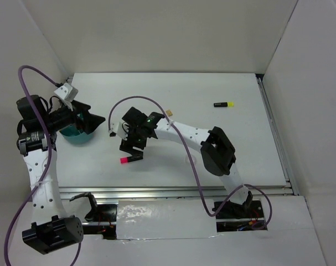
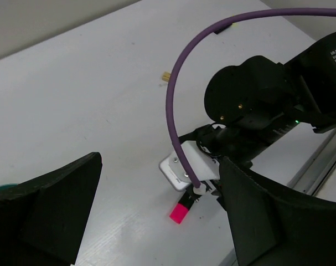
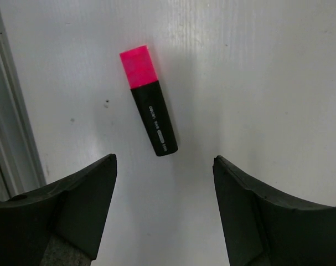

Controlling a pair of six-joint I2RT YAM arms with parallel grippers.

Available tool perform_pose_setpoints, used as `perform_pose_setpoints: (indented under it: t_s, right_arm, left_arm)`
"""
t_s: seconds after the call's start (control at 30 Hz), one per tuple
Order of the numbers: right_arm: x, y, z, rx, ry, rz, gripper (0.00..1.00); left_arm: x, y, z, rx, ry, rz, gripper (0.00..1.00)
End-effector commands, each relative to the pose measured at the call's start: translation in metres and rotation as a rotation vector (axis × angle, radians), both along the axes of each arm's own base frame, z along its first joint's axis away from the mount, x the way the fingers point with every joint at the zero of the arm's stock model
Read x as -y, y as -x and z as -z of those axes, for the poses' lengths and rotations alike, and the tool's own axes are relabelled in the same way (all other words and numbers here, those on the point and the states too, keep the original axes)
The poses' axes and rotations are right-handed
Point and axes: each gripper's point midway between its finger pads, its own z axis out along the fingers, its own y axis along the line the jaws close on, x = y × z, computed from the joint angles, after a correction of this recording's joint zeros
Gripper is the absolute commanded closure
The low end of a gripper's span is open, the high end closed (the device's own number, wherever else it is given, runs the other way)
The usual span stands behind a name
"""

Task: Sort the stationery into containers
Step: Pick up the pen from the center of the board.

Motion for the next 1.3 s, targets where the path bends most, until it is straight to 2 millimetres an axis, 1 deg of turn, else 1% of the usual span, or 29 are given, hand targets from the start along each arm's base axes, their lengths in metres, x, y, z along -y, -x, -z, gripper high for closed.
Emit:
perform_pose_setpoints:
  t_s: [0.0,0.03,0.17,0.27,0.3,0.4,0.47,0.5,0.57,0.67,0.7,0.73,0.77,0.8,0.83,0.87,0.9,0.93,0.97,1.0,1.03,1.07,1.1,1.13,1.17,1.2,1.23,1.27]
  right_arm:
    - [-0.006,-0.008,-0.005,0.052,0.013,-0.039,0.24]
    - [-0.009,-0.007,0.006,0.06,0.036,-0.048,0.24]
    - [-0.012,0.001,0.035,0.064,0.099,-0.086,0.3]
    - [-0.013,0.007,0.048,0.058,0.125,-0.11,0.34]
    - [-0.013,0.008,0.049,0.056,0.126,-0.113,0.35]
    - [-0.011,0.011,0.066,0.042,0.155,-0.122,0.36]
    - [-0.01,0.008,0.073,0.04,0.166,-0.124,0.38]
    - [-0.01,0.009,0.08,0.027,0.18,-0.13,0.39]
    - [-0.008,0.008,0.085,0.01,0.189,-0.13,0.43]
    - [-0.006,0.008,0.09,0.014,0.196,-0.138,0.53]
    - [-0.001,0.01,0.092,0.011,0.207,-0.14,0.56]
    - [0.0,0.012,0.092,0.015,0.209,-0.148,0.63]
    - [0.002,0.012,0.089,0.017,0.208,-0.149,0.67]
    - [0.007,0.015,0.09,0.012,0.219,-0.15,0.76]
    - [0.01,0.016,0.088,0.009,0.217,-0.145,0.8]
    - [0.015,0.019,0.08,0.012,0.203,-0.135,0.84]
    - [0.019,0.015,0.073,0.014,0.18,-0.114,0.93]
    - [0.02,0.014,0.065,0.006,0.15,-0.077,0.97]
    - [0.016,0.008,0.033,0.039,0.061,-0.051,1.0]
    - [0.033,0.0,0.031,0.016,0.043,0.0,1.0]
    - [0.034,0.0,0.018,-0.025,-0.022,0.039,1.0]
    - [0.032,-0.011,-0.019,0.014,-0.141,0.073,1.0]
    - [0.044,-0.012,-0.022,-0.009,-0.171,0.111,1.0]
    - [0.056,-0.026,-0.034,-0.036,-0.228,0.196,1.0]
    - [0.062,-0.034,-0.058,0.015,-0.312,0.237,1.0]
    - [0.068,-0.042,-0.07,0.022,-0.357,0.307,1.0]
    - [0.076,-0.059,-0.104,0.117,-0.443,0.374,1.0]
    - [0.085,-0.06,-0.1,0.125,-0.449,0.417,1.0]
  left_arm:
    - [0.007,0.009,-0.002,-0.001,0.041,0.05,0.01]
    - [0.006,0.009,0.0,-0.003,0.041,0.046,0.01]
    - [0.003,0.009,0.003,-0.008,0.04,0.044,0.01]
    - [-0.001,0.008,0.006,-0.01,0.036,0.034,0.01]
    - [-0.003,0.008,0.006,-0.009,0.038,0.03,0.01]
    - [-0.005,0.009,0.007,-0.006,0.032,0.022,0.01]
    - [-0.007,0.01,0.007,-0.005,0.025,0.013,0.01]
    - [-0.008,0.01,0.007,-0.003,0.021,0.012,0.01]
    - [-0.009,0.011,0.007,-0.005,0.016,0.01,0.01]
    - [-0.009,0.012,0.008,-0.003,0.013,0.011,0.01]
    - [-0.009,0.012,0.007,-0.002,0.017,0.012,0.01]
    - [-0.009,0.013,0.008,-0.006,0.024,0.012,0.01]
    - [-0.009,0.012,0.007,-0.001,0.026,0.014,0.01]
    - [-0.009,0.011,0.007,-0.001,0.032,0.015,0.01]
    - [-0.008,0.012,0.005,-0.009,0.051,0.017,0.01]
    - [-0.008,0.011,0.007,-0.016,0.062,0.015,0.01]
    - [-0.009,0.008,0.004,-0.001,0.066,0.015,0.01]
    - [-0.007,0.009,0.001,-0.012,0.1,0.023,0.01]
    - [-0.006,0.009,0.005,-0.027,0.124,0.03,0.02]
    - [-0.007,0.004,-0.001,0.017,0.118,0.038,0.03]
    - [-0.001,0.008,-0.005,-0.021,0.196,0.062,0.04]
    - [0.002,0.009,0.0,-0.015,0.212,0.074,0.05]
    - [0.004,0.006,-0.013,0.03,0.232,0.081,0.05]
    - [0.006,0.006,-0.016,0.036,0.252,0.074,0.06]
    - [0.009,0.001,-0.012,0.038,0.271,0.043,0.06]
    - [0.013,0.0,-0.015,0.022,0.302,0.034,0.06]
    - [0.016,-0.006,-0.015,0.015,0.323,-0.004,0.06]
    - [0.018,-0.009,-0.015,-0.002,0.35,-0.025,0.07]
